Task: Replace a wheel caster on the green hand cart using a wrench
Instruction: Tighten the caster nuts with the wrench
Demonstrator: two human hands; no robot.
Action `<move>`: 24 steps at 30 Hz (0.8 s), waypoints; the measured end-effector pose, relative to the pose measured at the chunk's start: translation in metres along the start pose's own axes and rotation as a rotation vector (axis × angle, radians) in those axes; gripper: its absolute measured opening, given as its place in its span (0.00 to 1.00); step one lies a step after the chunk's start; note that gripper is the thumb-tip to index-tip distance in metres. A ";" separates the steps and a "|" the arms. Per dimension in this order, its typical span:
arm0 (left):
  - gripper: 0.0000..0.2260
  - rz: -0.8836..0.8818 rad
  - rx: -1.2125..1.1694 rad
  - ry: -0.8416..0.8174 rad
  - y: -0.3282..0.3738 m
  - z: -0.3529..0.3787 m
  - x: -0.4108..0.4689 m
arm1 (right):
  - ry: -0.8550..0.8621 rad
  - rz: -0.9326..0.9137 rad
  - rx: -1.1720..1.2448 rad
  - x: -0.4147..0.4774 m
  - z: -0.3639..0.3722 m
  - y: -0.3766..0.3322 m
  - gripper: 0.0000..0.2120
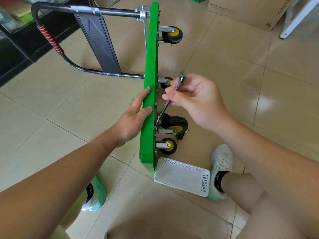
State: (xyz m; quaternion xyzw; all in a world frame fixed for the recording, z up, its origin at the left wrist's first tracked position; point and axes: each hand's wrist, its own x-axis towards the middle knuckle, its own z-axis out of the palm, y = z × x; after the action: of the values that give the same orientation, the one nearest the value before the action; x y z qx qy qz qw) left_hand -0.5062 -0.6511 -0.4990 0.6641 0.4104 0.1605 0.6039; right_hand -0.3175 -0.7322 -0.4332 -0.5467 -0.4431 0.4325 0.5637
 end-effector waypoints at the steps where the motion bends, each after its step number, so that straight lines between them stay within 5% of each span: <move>1: 0.26 0.004 0.000 0.002 0.000 0.000 -0.001 | 0.004 -0.045 -0.018 -0.010 0.000 0.000 0.11; 7: 0.27 0.026 -0.009 0.019 0.001 0.002 -0.003 | 0.008 -0.278 -0.163 -0.055 0.007 0.015 0.11; 24: 0.24 0.041 0.021 0.039 0.002 0.003 -0.003 | -0.048 -0.509 -0.329 -0.054 0.021 0.037 0.09</move>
State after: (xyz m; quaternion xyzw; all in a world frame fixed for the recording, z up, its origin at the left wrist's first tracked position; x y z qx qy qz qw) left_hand -0.5047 -0.6554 -0.4971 0.6753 0.4101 0.1816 0.5855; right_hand -0.3505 -0.7790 -0.4710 -0.4917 -0.6431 0.2126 0.5473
